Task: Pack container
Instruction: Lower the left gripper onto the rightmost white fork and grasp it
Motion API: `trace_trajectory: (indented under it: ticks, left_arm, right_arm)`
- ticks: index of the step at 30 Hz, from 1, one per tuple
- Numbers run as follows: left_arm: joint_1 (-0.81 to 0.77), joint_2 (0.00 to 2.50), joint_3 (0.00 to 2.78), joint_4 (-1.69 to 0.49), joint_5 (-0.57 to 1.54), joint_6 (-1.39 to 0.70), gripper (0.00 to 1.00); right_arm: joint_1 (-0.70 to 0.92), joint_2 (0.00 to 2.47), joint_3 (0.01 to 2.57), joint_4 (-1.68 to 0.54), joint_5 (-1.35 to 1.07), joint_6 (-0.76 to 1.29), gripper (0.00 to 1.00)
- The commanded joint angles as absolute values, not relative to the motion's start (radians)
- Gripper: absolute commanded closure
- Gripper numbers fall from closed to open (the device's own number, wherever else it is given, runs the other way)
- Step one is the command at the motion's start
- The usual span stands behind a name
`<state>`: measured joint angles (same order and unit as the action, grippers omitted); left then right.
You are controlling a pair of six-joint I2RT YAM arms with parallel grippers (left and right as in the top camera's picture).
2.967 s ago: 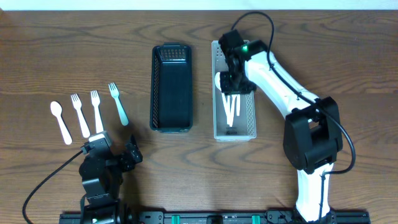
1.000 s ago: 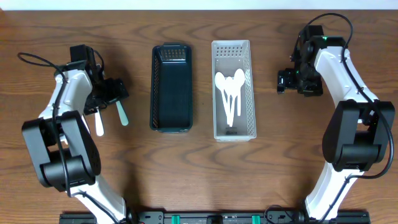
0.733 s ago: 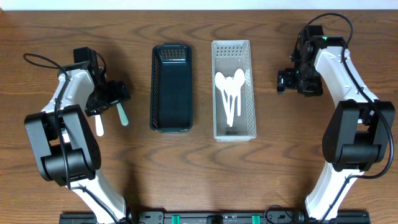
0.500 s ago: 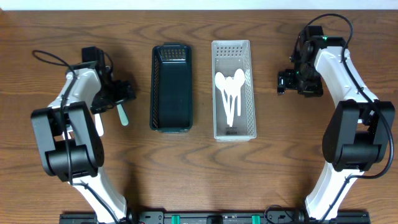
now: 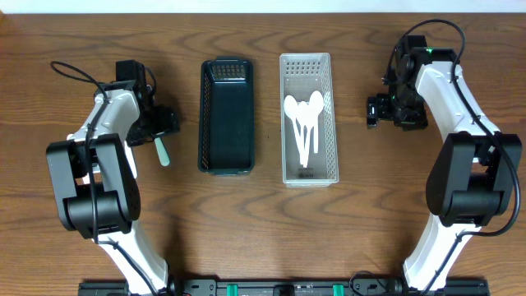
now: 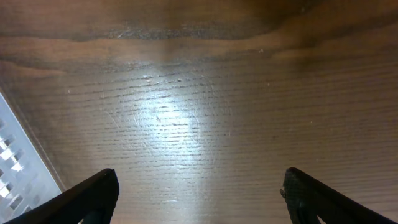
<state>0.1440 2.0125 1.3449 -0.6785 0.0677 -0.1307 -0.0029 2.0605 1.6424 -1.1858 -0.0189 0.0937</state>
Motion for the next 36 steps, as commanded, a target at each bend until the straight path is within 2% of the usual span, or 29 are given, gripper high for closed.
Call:
trace_trajectory:
  ticks: [1,8,17,27,36]
  left_arm:
    - [0.146,2.024,1.348,-0.678,0.051,-0.128,0.27]
    - [0.146,2.024,1.348,-0.672,0.051,-0.128,0.53]
    - [0.146,2.024,1.348,-0.669,0.051,-0.129,0.69]
    - [0.146,2.024,1.348,-0.667,0.050,-0.129,0.70]
    - [0.146,2.039,1.346,-0.668,-0.036,-0.136,0.70]
  right_arm:
    - [-0.006,2.067,1.640,-1.189,-0.015,0.076,0.12]
    - [-0.006,2.067,1.640,-1.192,-0.015,0.076,0.13]
    - [-0.006,2.067,1.640,-1.194,-0.015,0.076,0.12]
    - [-0.006,2.067,1.640,-1.199,-0.016,0.076,0.12]
    - [-0.006,2.067,1.640,-1.205,-0.016,0.077,0.12]
